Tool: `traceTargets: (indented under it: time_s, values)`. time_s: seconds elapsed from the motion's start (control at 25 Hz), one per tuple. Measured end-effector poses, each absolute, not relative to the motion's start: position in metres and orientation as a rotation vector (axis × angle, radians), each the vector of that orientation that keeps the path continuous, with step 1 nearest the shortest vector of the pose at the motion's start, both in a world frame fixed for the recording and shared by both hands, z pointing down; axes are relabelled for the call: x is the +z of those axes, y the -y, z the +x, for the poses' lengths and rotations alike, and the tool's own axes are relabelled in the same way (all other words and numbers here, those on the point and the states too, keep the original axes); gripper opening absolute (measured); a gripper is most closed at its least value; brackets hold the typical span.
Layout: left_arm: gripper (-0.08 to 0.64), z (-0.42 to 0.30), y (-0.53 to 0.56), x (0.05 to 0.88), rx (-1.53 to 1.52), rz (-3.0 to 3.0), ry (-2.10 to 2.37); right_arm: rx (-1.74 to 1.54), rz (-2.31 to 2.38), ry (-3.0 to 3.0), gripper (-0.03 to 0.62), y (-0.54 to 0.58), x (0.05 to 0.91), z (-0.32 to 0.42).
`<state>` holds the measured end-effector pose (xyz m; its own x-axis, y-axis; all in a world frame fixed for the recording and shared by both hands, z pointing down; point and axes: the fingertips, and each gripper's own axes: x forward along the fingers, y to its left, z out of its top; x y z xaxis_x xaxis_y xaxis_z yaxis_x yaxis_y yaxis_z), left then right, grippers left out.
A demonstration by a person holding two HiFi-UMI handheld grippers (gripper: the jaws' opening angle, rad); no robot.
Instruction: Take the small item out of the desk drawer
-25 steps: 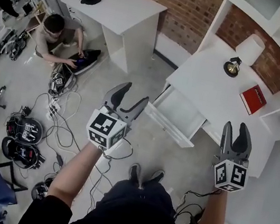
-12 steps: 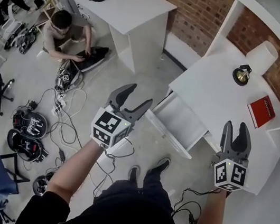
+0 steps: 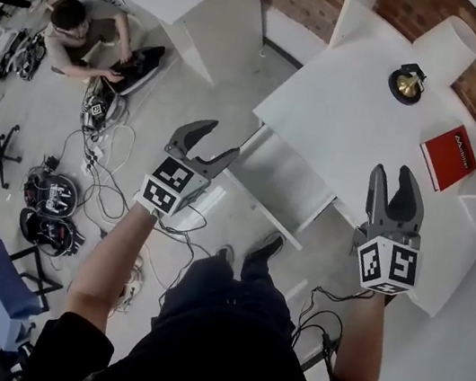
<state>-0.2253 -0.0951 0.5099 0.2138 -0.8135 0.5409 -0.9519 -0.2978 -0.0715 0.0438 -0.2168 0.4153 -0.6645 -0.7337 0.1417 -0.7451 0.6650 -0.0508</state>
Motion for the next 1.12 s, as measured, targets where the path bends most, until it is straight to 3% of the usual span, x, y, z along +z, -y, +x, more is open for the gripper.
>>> traceTargets:
  time_s: [0.4,0.76,1.12]
  values:
    - [0.272,-0.153,0.106,0.656,1.191,2.308,0.926,0.286,1.33,2.625,0.197,0.243,0.482,0.072]
    - [0.27,-0.077,0.106,0.76,1.381,2.268,0.369,0.403,1.571,2.416,0.187,0.256,0.52,0.142]
    - [0.27,-0.049,0.086,0.846,1.567,2.121,0.041,0.475,1.721,2.278,0.174,0.245,0.558,0.201]
